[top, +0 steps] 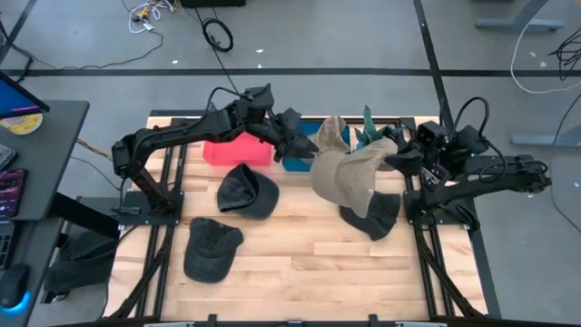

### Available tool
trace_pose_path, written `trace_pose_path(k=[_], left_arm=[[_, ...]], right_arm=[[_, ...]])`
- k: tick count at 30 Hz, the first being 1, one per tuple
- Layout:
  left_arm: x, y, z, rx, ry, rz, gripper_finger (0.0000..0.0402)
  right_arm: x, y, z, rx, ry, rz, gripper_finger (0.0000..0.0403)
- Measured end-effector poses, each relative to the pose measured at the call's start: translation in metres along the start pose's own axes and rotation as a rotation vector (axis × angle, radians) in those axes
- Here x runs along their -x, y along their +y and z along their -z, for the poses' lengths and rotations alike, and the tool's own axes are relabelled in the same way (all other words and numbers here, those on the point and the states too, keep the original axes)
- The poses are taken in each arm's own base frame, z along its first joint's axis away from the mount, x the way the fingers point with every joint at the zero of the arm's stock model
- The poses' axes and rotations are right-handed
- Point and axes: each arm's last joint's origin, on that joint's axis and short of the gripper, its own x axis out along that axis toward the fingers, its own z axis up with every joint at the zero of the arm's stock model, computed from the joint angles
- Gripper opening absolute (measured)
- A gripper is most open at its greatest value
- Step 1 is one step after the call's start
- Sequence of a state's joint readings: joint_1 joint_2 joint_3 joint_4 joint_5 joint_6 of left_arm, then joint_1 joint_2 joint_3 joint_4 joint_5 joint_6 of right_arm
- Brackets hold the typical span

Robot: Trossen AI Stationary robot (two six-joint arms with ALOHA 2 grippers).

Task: Pick & Place hat
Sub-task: Put the light brown cap into the blue bin

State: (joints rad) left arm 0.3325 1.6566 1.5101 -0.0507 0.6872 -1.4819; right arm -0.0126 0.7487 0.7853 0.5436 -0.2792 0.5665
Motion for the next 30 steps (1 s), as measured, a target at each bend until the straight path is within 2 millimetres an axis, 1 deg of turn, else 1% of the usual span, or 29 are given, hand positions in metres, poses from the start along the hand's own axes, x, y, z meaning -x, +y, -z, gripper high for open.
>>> trace_pose_path(k=[4,9,17,25,28,30], left_arm=[[0.000,0.000,0.000,0.012,-0.005,0.003,0.0179],[-0.004,-0.005,0.005,0.018,0.027,0.043,0.0179],[-0.007,-0.010,0.011,0.007,0.065,0.080,0.0179],[-0.007,-0.020,0.013,-0.058,0.066,0.162,0.0179],[-0.007,-0.020,0.013,-0.075,0.065,0.168,0.0171],[-0.007,-0.020,0.012,-0.092,0.062,0.168,0.0155]], right_arm=[[-0.001,-0.003,0.001,0.008,0.000,0.011,0.0015],[-0.004,-0.007,0.002,0.023,-0.003,0.023,0.0015],[-0.003,-0.012,-0.003,0.064,-0.038,0.049,0.0015],[-0.003,-0.016,-0.001,0.059,-0.012,0.069,0.0015],[-0.003,-0.017,0.000,0.055,-0.003,0.076,0.0015],[-0.003,-0.018,0.001,0.053,0.005,0.084,0.0015]])
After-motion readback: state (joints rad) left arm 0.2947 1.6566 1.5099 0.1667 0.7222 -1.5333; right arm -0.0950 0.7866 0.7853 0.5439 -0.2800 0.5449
